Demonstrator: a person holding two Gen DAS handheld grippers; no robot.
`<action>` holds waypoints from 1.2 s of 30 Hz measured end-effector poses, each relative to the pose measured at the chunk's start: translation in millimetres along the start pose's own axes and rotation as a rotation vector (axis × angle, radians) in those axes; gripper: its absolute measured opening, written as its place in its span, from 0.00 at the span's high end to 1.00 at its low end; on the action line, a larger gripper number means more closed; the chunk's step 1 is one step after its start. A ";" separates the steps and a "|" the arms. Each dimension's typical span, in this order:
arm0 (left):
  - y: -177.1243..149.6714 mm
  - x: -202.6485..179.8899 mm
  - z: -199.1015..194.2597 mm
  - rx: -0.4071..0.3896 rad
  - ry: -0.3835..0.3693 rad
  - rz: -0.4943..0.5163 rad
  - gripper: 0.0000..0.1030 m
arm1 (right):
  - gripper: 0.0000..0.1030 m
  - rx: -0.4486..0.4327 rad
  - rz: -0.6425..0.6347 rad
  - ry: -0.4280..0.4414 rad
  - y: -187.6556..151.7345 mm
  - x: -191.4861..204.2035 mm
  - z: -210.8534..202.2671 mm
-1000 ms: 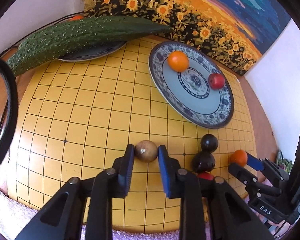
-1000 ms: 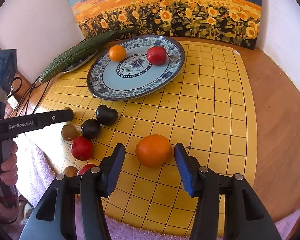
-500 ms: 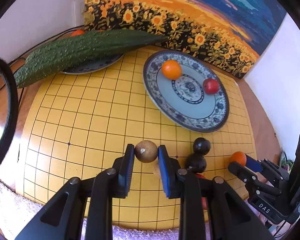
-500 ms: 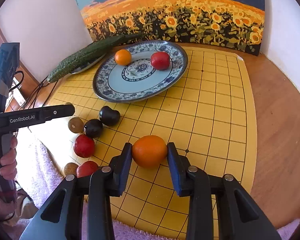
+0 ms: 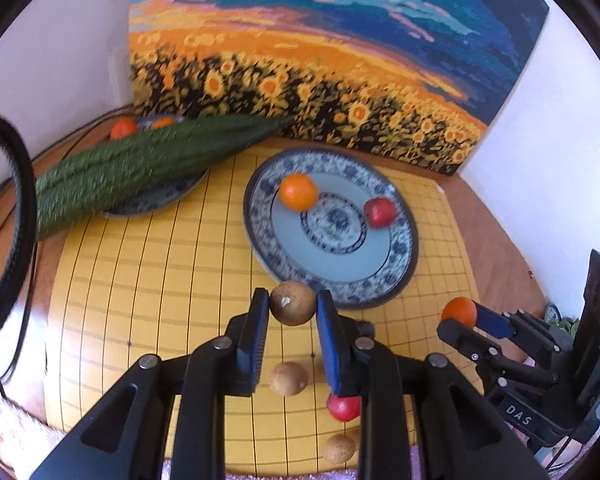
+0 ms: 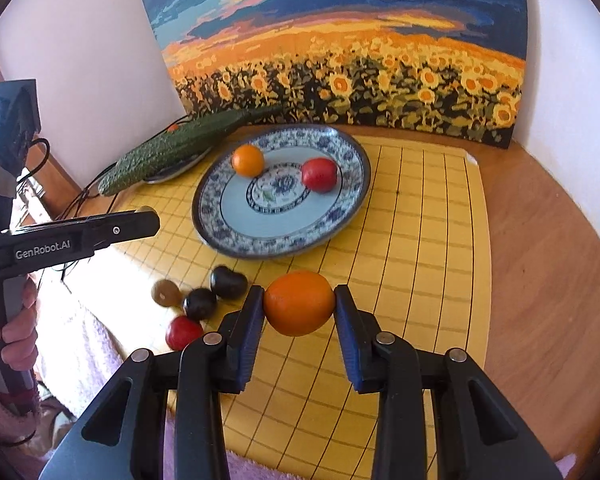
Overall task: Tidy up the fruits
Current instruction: 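Carry the orange in the right tool while the left tool carries the brown fruit over the plate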
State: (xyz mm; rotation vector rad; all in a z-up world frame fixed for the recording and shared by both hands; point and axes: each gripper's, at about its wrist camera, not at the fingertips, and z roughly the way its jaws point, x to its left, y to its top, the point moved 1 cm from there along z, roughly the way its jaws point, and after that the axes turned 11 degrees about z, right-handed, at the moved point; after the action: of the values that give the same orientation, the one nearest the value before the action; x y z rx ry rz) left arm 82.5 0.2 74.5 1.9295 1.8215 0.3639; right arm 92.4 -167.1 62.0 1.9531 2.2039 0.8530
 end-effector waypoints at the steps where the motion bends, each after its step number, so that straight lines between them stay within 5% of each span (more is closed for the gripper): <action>1: 4.6 0.0 -0.6 -0.003 -0.002 0.005 0.76 | 0.65 -0.004 0.002 -0.001 3.0 0.4 -0.3; 36: 53.6 8.8 75.4 0.039 -0.004 0.015 0.76 | 0.65 -0.058 0.012 -0.012 93.0 -0.1 70.5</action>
State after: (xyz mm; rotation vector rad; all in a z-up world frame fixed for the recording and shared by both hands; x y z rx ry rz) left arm 166.7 -3.2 35.3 1.9694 1.8253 0.3309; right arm 204.3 -139.2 44.2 1.9426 2.1383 0.8938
